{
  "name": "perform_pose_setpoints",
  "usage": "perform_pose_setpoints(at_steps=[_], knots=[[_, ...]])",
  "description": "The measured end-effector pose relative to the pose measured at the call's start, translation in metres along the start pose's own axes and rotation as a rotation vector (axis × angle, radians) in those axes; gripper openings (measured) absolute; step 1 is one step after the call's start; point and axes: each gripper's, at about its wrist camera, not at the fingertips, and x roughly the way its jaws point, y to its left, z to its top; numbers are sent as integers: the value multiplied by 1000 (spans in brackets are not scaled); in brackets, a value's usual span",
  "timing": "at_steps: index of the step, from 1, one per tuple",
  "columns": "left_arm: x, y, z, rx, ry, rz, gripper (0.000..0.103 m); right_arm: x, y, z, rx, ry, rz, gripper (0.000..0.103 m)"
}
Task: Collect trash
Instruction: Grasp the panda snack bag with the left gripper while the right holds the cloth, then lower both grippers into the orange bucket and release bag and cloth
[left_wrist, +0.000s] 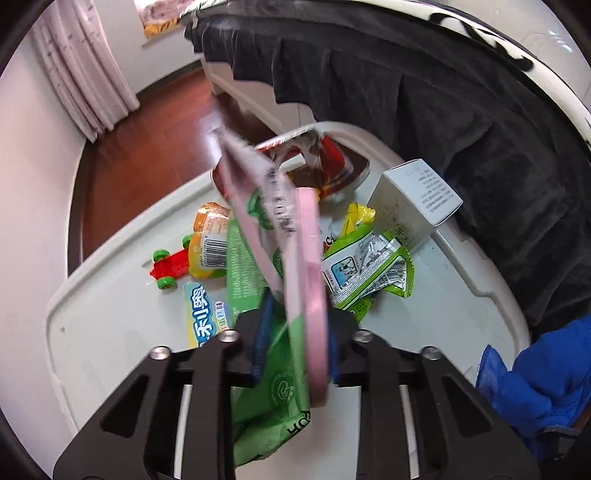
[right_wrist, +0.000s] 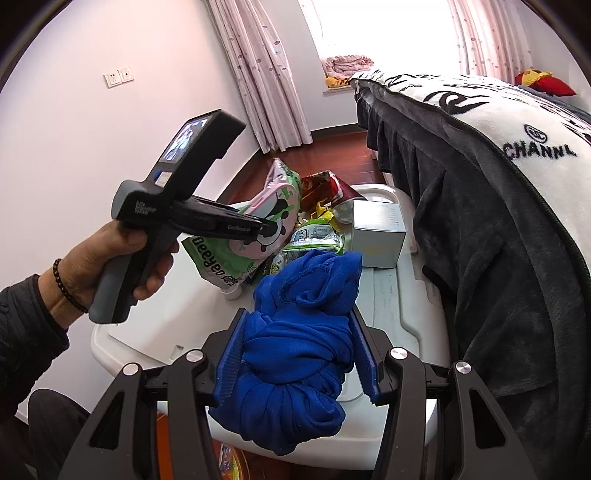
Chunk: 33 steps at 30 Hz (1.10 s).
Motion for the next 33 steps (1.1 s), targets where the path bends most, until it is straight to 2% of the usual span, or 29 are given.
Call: perform_pose_setpoints(at_steps=[3,10,13,18,22,28,30,33], knots=[[-6,-3,-5,18,-24,19,14,0,-1,0,1,-2,-1,52],[-42,10,-20,-38,-99,-22,13,-1,1,0,-2,-9,9,52],[-69,15,-38,-71,-151,-45,13,-4,3,0,-4,-17,19,52],[-114,17,-100,-138,-217,-75,13,-8,16,-3,-23,-21,42,52],[-129,17,-153,-177,-208,-90,13,-14,29,-11,-35,-24,60,52],[-131,20,-244,-290,-148,-109,13,-25,41,-35,-22,-6,88,52],[-131,11,-266,-317,-124,-146,13,-28,50,-45,-35,16,102,52],[-128,-4,-296,-340,-93,-165,13,-33,70,-62,-76,50,121,52]])
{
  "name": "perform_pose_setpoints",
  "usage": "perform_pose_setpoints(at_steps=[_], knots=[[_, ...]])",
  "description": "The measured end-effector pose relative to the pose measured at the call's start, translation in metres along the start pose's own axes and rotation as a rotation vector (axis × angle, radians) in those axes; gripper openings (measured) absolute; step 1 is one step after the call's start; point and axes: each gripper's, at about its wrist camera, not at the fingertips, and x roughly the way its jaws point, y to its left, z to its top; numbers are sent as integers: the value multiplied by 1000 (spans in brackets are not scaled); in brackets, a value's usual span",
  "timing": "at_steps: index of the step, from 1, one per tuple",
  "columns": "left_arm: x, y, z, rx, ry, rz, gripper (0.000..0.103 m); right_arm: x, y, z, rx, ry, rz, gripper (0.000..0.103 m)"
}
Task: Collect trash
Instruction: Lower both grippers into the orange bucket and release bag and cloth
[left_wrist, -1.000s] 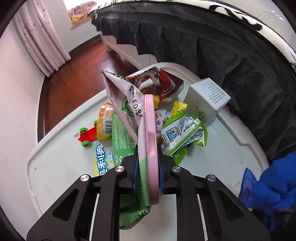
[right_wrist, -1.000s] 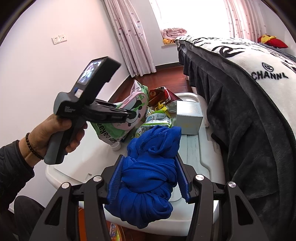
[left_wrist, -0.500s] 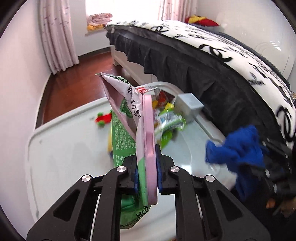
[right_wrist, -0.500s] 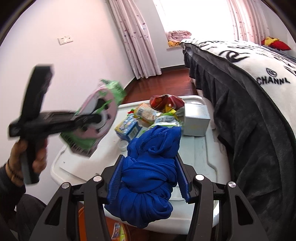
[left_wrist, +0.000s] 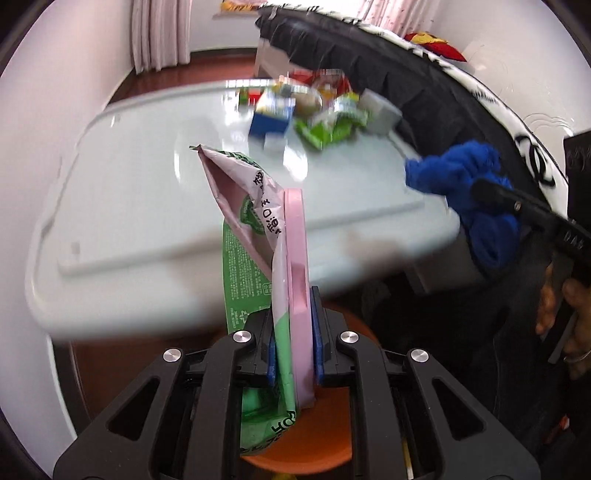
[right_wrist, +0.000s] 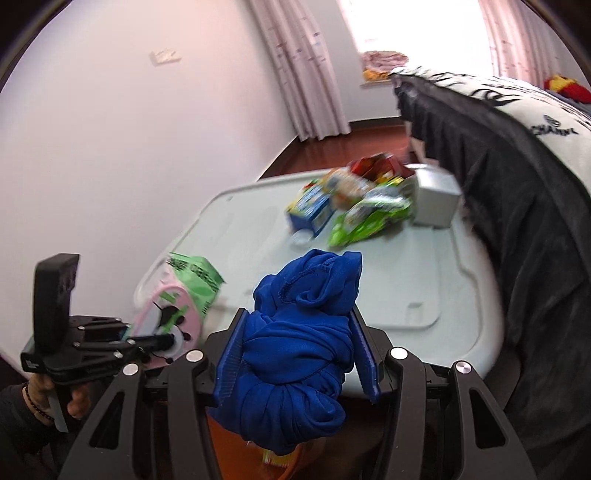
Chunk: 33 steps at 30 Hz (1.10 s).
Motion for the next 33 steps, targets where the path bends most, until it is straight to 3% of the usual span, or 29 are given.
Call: perform_pose_setpoints(at_steps=[4,6,12,20,25,30,33], knots=[[7,0,-33,-52,46,-30,13,4,27,-22,-30,59,33,52],[15,1,-45,-106,82,-81,13,9,35,-31,-33,85,46,52],[29,-2,-74,-116,143,-78,13,23,60,-50,-54,149,73,52],[49,5,-94,-180,239,-80,13,48,77,-75,-83,245,68,52],[47,7,-93,-184,223,-48,13,51,75,-78,-72,262,62,52],[58,11,-90,-203,256,-33,15,62,77,-89,-96,308,45,53],[63,7,-92,-187,282,-13,21,66,80,-93,-112,320,38,54]])
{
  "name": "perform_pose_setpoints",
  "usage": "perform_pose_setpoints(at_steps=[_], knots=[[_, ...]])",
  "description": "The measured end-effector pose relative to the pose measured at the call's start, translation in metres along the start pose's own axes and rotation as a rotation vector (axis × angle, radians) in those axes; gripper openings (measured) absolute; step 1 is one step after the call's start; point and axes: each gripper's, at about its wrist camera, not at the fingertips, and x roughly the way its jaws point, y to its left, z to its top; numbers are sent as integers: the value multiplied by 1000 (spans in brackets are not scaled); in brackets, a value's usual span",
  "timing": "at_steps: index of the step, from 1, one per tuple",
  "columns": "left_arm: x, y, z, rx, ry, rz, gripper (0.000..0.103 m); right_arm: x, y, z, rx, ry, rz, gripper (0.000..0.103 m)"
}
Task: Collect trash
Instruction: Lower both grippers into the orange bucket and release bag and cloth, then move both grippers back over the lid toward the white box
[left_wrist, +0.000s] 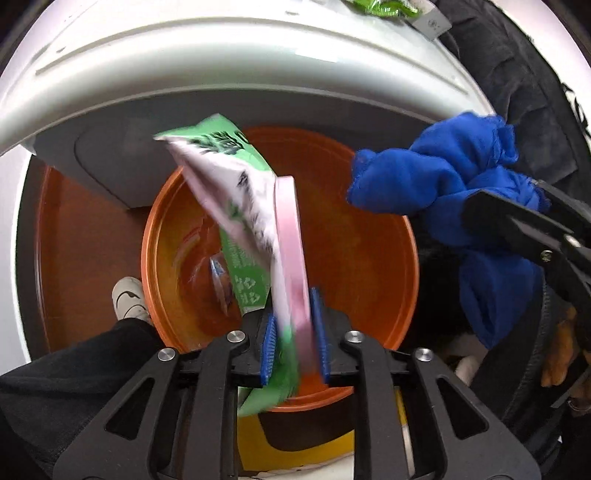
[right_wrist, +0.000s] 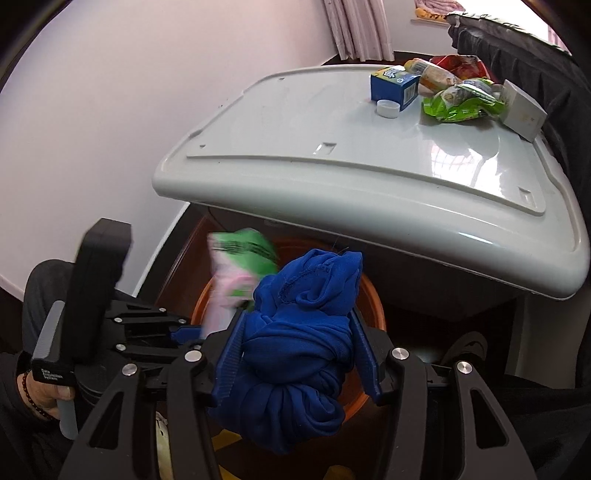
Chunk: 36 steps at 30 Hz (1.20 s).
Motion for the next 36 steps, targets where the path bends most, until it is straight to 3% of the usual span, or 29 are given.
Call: perform_pose_setpoints(at_steps=[2,4,12,17,22,26,28,30,36], knots=[[0,0,1,-2,11,-10,23,3,0,-1,-4,10,-4,56],[-3,-3,1,8,1,-5,36,4,-2,-1,-1,9,-4,58],[-20,8,1,-33,-59,-8,38,2,-2,1,9,-14,8,66],[-43,5,12,-16,-146,2,38,-24,-9,12,42,-112,40,66],[-82,-2,34,52,-275,41,38,-67,-36,43,72,-276,-9,72],[-113,0,67,82,-385,61,38,-93,-80,66,161,-360,-55,73],[-121,4,83,84,-413,70,46,-101,-97,78,177,-386,-97,73],[-128,3,104,94,-447,92,47,-106,-115,93,193,-418,-152,76],[-136,-2,170,134,-515,136,47,-91,-172,149,240,-438,-276,80]])
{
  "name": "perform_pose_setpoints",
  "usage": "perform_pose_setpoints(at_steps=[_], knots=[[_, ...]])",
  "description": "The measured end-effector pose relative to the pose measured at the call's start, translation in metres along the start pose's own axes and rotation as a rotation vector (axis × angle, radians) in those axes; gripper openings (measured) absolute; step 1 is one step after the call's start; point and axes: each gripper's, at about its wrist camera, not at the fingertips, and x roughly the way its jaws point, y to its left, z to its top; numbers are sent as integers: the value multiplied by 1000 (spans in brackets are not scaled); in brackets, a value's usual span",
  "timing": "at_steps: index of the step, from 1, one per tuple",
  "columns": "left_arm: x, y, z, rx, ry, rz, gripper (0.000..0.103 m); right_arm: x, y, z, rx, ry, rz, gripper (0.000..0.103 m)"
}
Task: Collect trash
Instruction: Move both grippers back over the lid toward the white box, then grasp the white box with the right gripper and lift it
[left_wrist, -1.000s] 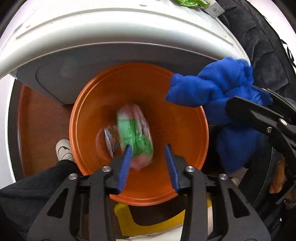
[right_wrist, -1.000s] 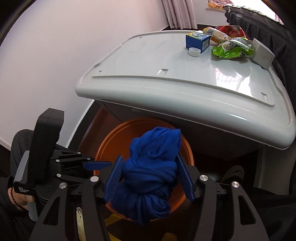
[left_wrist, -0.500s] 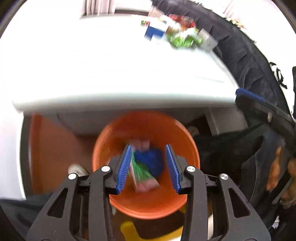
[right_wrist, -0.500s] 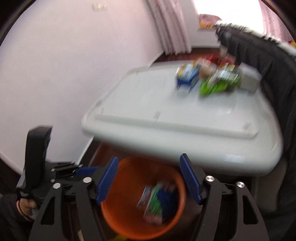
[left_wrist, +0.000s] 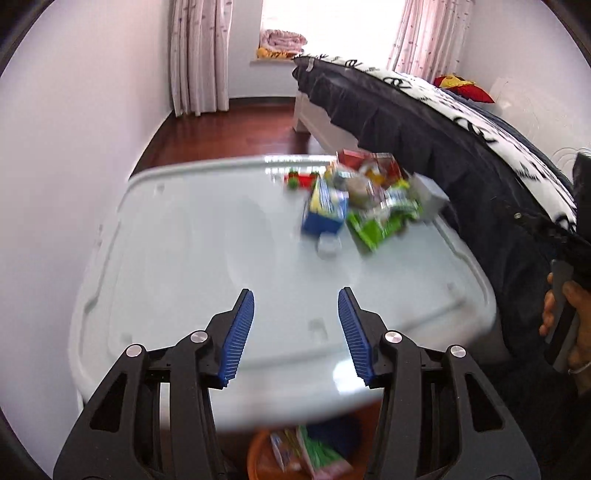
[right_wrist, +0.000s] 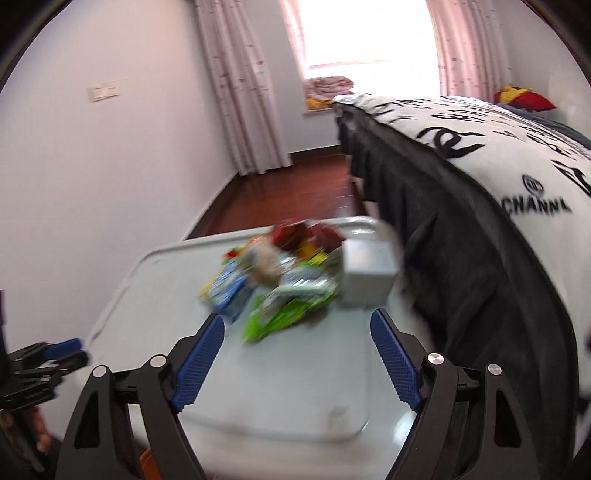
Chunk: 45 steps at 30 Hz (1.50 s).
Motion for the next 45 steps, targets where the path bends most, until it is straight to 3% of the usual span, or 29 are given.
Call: perform_pose_setpoints(at_steps=[9,18,26,29,35,45], knots=[[44,5,54,1,-45,2,54,87,-32,33,8,89,-97,80],[58,4,57,0,-42,-34,58,139,-49,41,26,148,-164,80],[60,5,58,-4,-47,-34,62,168,-64,44,78,185,-149,80],[62,8,58,-10,-44,-29,62,177,-69,42,99,211,-141,64],[65,8,57,-3,-37,-22,62,176,-65,42,107,212,-122,61],[68,8,55,4,-26,-20,62,114,-47,47,57,124,-77,61]])
